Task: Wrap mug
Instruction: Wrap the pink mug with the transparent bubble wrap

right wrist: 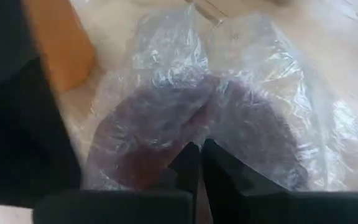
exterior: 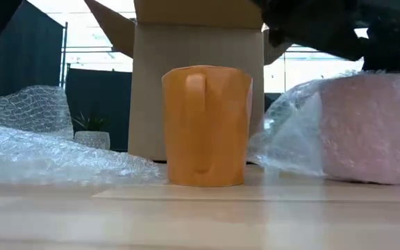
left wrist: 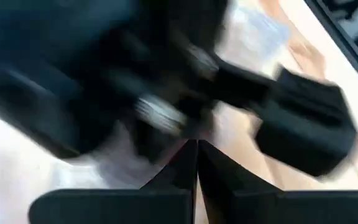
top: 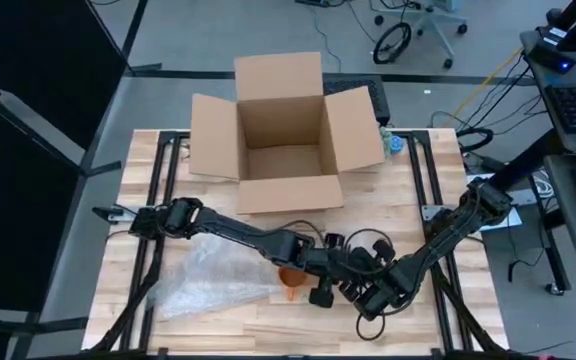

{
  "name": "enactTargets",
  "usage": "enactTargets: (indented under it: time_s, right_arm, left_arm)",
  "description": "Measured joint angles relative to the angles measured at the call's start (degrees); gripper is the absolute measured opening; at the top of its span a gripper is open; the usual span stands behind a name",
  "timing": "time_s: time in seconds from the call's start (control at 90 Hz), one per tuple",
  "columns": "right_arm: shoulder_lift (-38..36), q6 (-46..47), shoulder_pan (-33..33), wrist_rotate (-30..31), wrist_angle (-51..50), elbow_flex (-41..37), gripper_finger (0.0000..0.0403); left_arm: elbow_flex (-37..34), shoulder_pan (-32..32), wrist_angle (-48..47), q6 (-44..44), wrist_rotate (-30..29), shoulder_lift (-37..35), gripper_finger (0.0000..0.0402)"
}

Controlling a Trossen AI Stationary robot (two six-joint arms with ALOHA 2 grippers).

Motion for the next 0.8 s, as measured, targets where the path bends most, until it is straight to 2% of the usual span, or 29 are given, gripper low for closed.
enactTargets:
  time_s: [0.1,0.3,0.522,0.8]
  right_arm:
    - [0.0,-0.4,0.0,-0.5,-0.1,0.0,0.0004]
    - [0.0,-1.5,0.0,-1.2,-0.3,0.0,0.0004]
    - [0.0,-7.6,0.1,-1.5,2.6,-0.1,0.0004]
    - [-0.5,-13.3,0.1,-3.8,1.0,2.0,0.0004]
  left_arm:
    - [-0.9,0.4,0.8,0.0,-0.7,0.0,0.0]
    - [-3.7,1.3,4.2,0.2,2.2,0.1,0.0]
    - [-7.3,2.3,6.1,2.7,2.8,0.0,0.0]
    - [-7.6,2.6,7.4,2.6,3.9,0.5,0.0]
